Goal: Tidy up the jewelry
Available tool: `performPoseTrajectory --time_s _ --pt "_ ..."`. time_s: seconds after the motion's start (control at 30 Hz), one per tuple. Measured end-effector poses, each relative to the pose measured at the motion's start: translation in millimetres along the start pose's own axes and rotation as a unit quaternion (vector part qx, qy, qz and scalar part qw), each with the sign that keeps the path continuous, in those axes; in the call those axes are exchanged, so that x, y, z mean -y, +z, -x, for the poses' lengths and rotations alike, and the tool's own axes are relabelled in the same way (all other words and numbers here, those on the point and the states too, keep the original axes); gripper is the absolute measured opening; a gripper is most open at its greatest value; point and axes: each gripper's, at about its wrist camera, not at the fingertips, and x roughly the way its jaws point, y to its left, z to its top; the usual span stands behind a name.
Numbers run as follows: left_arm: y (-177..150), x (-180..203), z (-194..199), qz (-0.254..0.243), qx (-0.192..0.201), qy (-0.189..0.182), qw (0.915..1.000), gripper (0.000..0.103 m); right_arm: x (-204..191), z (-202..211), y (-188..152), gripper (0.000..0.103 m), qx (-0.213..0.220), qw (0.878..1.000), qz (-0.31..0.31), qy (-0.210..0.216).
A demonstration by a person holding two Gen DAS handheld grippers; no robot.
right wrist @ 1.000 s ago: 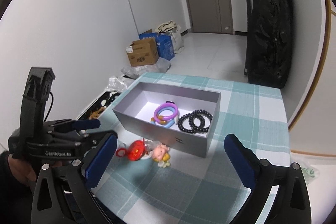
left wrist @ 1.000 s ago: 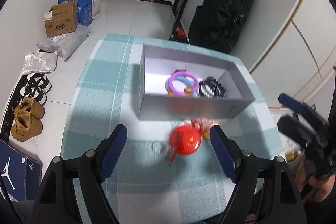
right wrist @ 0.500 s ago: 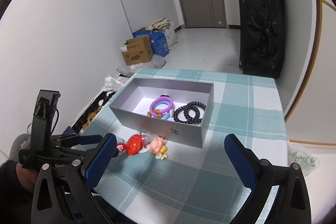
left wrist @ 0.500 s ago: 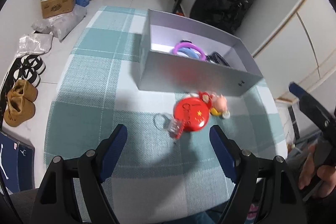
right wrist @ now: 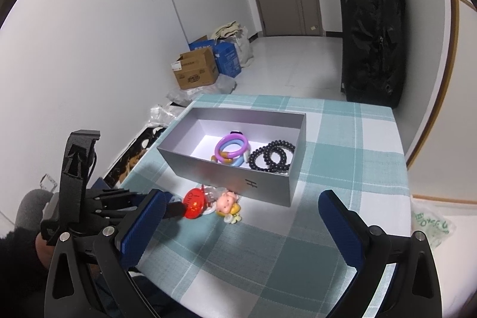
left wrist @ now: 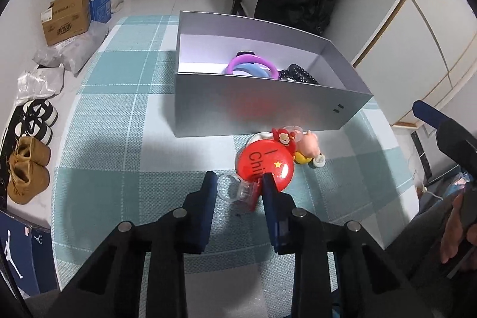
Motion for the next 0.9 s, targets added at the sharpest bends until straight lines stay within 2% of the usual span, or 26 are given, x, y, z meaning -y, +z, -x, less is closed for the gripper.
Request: performPoseTrajectory --time_s 0.17,0.33,0.6,0.77,0.9 --pt "2 -5 3 0.023 -0.009 -0.005 0.9997 0.025 -1 -1 -2 0.103 -0.006 1.000 -0.002 -0.001" --pt "7 -3 16 0.032 0.006 -0.020 0.9993 0.025 -2 -5 -3 0.103 -0.013 1.000 -0.007 0.002" --pt "17 -10 55 0.060 0.070 -0.034 0.9952 0.025 -19 -26 -10 0.102 -0.049 0.998 -0.005 0.044" --pt "23 -21 71 0.075 0.106 -0.026 0.9912 0.025 -30 -48 -15 0.089 -0.080 0.991 -0.037 0.105" --pt "26 -31 73 0.087 0.114 -0.030 0.9892 0.025 -36 -69 -19 0.079 -0.106 0.987 -0.054 0.109"
